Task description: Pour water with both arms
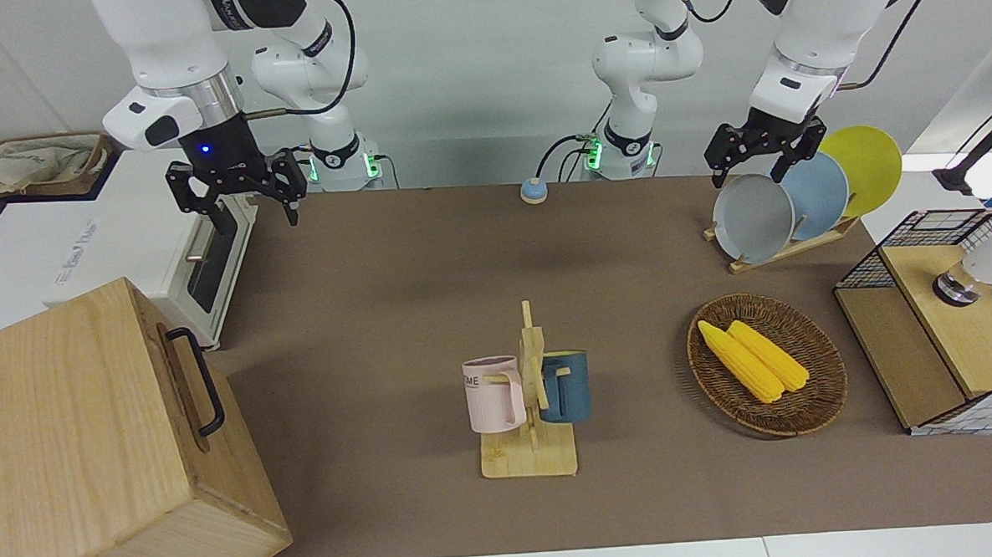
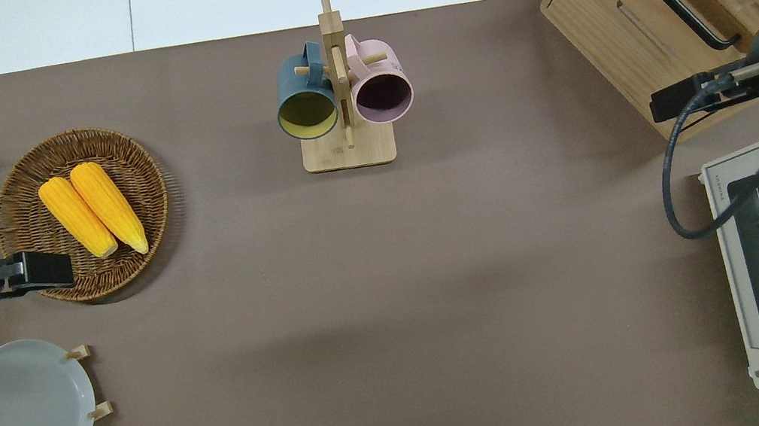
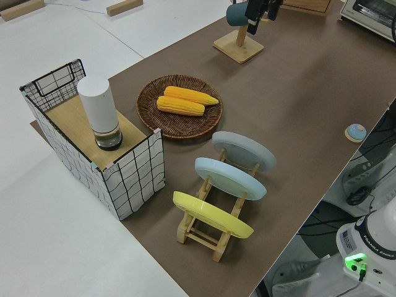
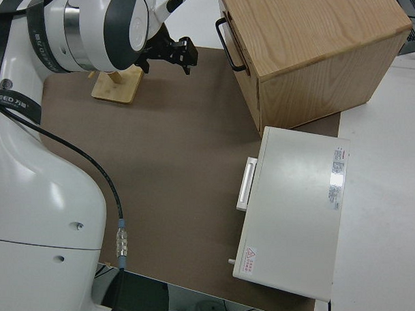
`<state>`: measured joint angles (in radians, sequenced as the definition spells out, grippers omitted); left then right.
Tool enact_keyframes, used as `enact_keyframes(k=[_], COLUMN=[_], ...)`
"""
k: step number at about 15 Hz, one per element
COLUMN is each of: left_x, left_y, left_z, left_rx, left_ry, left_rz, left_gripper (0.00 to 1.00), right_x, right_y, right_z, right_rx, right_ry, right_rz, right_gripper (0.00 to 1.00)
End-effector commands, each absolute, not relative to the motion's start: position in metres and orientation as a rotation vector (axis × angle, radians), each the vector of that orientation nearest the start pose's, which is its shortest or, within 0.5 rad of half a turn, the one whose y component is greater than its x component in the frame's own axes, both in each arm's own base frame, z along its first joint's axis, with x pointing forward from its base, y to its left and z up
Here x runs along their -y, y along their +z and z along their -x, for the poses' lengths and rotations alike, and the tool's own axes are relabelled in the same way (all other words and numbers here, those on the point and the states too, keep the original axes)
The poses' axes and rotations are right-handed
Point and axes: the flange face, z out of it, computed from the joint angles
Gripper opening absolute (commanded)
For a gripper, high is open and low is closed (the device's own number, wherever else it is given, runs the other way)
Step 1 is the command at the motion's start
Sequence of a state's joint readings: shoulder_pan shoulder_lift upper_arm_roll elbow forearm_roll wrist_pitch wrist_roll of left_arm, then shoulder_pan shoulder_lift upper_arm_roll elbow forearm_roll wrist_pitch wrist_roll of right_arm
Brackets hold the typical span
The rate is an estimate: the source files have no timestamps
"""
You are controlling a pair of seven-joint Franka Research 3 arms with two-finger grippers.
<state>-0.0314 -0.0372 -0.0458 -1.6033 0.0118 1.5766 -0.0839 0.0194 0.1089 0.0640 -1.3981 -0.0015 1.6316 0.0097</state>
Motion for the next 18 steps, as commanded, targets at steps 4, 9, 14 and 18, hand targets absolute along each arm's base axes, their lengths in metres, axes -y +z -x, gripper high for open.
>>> enact_keyframes(k=[4,9,14,18], left_x=[0.042,0.038,0.036,0.033], left_y=[0.647,0.636,0.638,0.636], left_z=[-0.529,-0.532,-0.532,-0.526], left_rx=[-0.016,-0.047,-0.038,-0.037], left_ry=[-0.053,-0.012,-0.016,0.060], left_rz=[3.120,3.116,3.118,3.116], left_gripper=[1.00,1.00,1.00,1.00], right_x=[-0.043,-0.040,-0.042,-0.048], right_y=[0.655,0.656,0.655,0.655], right_z=[-0.588,-0.588,-0.586,-0.586], right_rx=[0.130,0.123,0.126,0.017], right_ry=[-0.201,-0.201,-0.180,-0.186], right_rz=[3.096,3.098,3.099,3.093], right_gripper=[0.990,0.990,0.990,0.990])
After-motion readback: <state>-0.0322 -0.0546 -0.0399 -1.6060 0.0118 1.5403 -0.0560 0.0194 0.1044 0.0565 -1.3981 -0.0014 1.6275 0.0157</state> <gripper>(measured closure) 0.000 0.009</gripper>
